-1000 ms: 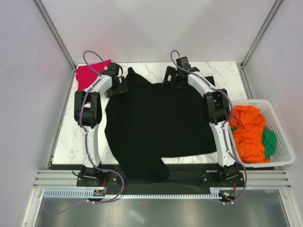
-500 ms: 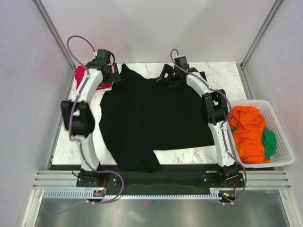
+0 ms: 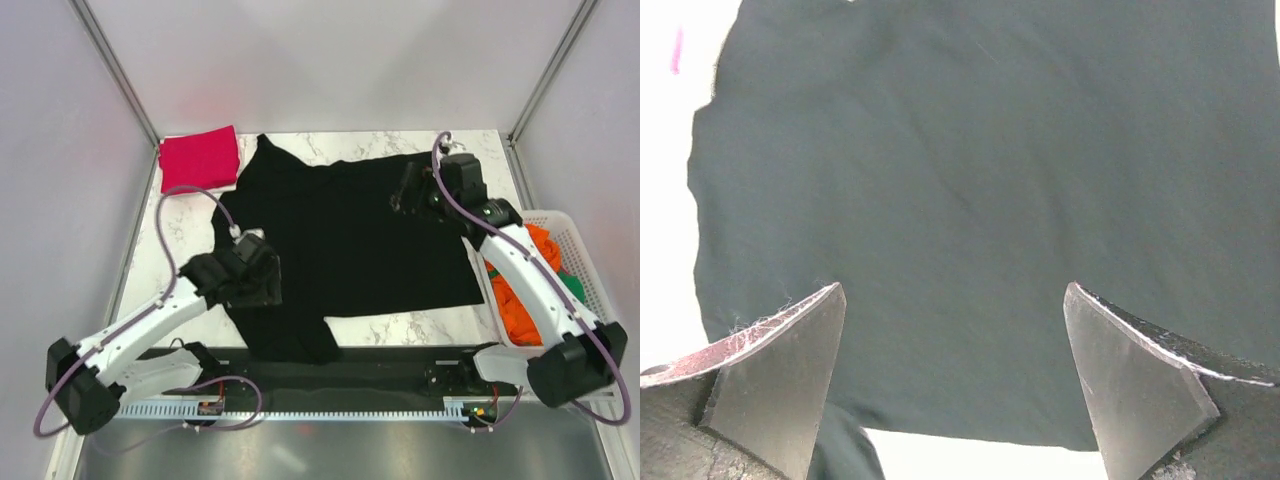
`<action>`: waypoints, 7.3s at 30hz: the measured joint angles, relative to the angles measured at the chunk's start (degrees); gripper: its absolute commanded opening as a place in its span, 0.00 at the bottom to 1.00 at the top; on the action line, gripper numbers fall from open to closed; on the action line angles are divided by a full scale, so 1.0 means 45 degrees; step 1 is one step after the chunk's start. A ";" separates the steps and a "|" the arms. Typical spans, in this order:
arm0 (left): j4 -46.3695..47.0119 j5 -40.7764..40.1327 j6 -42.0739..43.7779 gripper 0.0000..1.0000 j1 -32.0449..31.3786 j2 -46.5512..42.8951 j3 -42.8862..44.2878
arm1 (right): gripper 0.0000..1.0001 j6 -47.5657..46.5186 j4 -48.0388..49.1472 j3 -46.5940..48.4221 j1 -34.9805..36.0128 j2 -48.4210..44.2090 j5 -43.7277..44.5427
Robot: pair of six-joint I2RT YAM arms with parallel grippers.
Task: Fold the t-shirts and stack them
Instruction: Flatten the tshirt out, then fold the tshirt
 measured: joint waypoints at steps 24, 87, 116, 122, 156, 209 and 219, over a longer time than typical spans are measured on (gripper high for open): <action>0.1161 -0.0277 -0.5285 0.36 -0.5979 0.5561 -0.1025 | 0.98 0.0209 -0.1802 -0.5926 -0.0015 -0.3721 0.0427; -0.2244 -0.4430 -0.2890 0.02 -0.1545 -0.3118 -0.0792 | 0.48 0.3920 -0.0262 -0.8223 0.0627 -0.0393 0.4245; -0.4381 -0.3099 -0.1511 0.02 -0.1545 -0.3196 0.2759 | 0.00 0.4847 -0.3789 -0.7529 0.0627 -0.8038 0.3823; -0.4852 -0.2735 -0.0874 0.02 -0.1545 -0.2487 0.2759 | 0.00 0.4823 -0.5042 -0.7242 0.0627 -0.8446 0.3886; 0.1365 -0.4337 1.0564 0.02 0.2526 1.0088 1.0618 | 0.00 0.2448 -0.1409 -0.1715 -0.2089 0.2312 0.3468; 0.6815 0.0364 -0.0267 0.88 0.9573 -0.1010 -0.4799 | 0.70 0.0578 0.1651 -0.4532 -0.3798 0.3230 0.1336; 0.9709 0.0403 -0.1311 0.58 0.9607 0.2137 -0.5314 | 0.45 0.0495 0.2414 -0.4182 -0.3915 0.4352 0.1326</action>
